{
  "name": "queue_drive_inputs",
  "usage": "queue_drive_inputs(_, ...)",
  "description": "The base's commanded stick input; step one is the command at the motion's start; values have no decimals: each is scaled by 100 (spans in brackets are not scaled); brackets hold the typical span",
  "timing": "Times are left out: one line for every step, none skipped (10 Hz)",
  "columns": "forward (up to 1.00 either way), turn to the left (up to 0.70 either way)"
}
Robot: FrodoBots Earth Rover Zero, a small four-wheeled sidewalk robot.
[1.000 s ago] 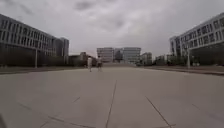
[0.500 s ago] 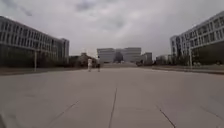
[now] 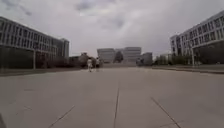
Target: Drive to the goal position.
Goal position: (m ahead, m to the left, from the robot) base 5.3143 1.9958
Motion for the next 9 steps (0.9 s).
queue_drive_inputs(70,-1)
queue_drive_inputs(70,-1)
queue_drive_inputs(70,-1)
queue_drive_inputs(70,-1)
queue_drive_inputs(70,-1)
queue_drive_inputs(70,-1)
queue_drive_inputs(70,-1)
queue_drive_inputs(70,-1)
queue_drive_inputs(70,-1)
